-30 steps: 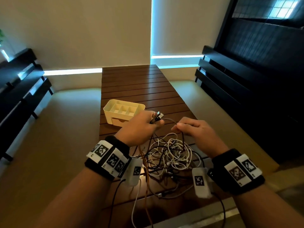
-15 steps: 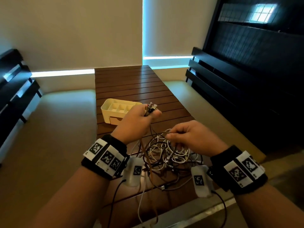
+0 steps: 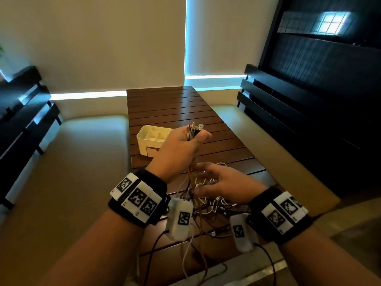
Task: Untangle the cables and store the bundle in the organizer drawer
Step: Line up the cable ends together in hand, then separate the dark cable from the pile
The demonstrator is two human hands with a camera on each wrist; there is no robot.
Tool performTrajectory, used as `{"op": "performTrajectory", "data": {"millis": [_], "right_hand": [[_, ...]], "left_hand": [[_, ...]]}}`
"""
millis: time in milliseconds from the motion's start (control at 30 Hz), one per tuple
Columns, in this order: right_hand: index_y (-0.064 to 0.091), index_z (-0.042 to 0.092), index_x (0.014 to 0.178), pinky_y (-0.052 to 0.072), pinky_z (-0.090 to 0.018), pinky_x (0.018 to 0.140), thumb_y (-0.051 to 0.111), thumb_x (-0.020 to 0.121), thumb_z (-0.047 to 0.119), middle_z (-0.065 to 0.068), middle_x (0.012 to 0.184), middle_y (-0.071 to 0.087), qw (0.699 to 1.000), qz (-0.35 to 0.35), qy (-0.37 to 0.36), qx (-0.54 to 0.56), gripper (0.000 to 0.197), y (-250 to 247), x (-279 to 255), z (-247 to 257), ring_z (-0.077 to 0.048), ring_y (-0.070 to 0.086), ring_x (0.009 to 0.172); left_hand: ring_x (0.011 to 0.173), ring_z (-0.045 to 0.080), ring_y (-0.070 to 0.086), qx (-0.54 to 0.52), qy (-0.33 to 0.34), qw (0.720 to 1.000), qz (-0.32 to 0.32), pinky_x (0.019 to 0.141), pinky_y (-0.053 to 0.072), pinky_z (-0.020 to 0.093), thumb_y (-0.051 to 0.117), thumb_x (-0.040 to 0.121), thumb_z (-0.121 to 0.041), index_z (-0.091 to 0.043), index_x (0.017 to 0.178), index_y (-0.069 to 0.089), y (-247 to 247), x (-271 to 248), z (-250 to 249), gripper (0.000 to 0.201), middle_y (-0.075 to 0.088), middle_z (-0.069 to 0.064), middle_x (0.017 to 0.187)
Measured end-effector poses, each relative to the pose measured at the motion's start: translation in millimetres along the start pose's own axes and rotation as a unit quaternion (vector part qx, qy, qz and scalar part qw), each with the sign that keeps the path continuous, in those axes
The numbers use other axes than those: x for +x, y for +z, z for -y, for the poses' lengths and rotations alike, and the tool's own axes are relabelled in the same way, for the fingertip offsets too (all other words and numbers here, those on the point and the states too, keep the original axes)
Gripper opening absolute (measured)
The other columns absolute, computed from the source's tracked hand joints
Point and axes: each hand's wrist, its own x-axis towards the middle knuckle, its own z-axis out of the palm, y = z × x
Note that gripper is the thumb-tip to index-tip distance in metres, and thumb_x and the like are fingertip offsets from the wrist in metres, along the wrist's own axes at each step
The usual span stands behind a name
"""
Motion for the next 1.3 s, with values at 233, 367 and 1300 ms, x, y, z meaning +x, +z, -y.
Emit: {"op": "performTrajectory", "data": {"millis": [233, 367, 1300], "right_hand": [[0.066, 0.018, 0.107, 0.057, -0.032, 0.076, 0.052, 0.101, 0.034, -0.003, 0.098, 0.075, 0.994, 0.033, -0.030, 0.103, 0.021, 28, 18, 8, -0.016, 0.073, 0.083], [0.060, 0.003, 0.112, 0.054, -0.024, 0.058, 0.052, 0.101, 0.027, -0.002, 0.085, 0.074, 0.982, 0.078, 0.000, 0.172, 0.027, 32, 24, -4, -0.014, 0.072, 0.068], [0.072, 0.011, 0.109, 0.046, -0.032, 0.098, 0.070, 0.086, 0.025, -0.002, 0.126, 0.047, 0.957, 0.029, 0.006, -0.289, 0.027, 59, 41, -192, -0.021, 0.052, 0.113]], "left_hand": [[0.049, 0.010, 0.031, -0.063, -0.012, 0.997, -0.036, 0.046, 0.032, 0.023, 0.051, 0.103, -0.023, 0.005, 0.116, 0.059, -3, -3, 1, 0.031, 0.034, -0.006, 0.057], [0.055, 0.010, 0.032, -0.160, -0.070, 0.984, -0.035, 0.052, 0.034, 0.023, 0.046, 0.105, -0.016, 0.003, 0.121, 0.056, -8, -7, 12, 0.028, 0.034, -0.003, 0.065], [0.055, 0.010, 0.046, -0.187, -0.158, 0.968, -0.054, 0.059, 0.042, 0.026, 0.038, 0.107, -0.025, -0.011, 0.101, 0.050, 7, 10, 36, 0.020, 0.044, -0.001, 0.067]]}}
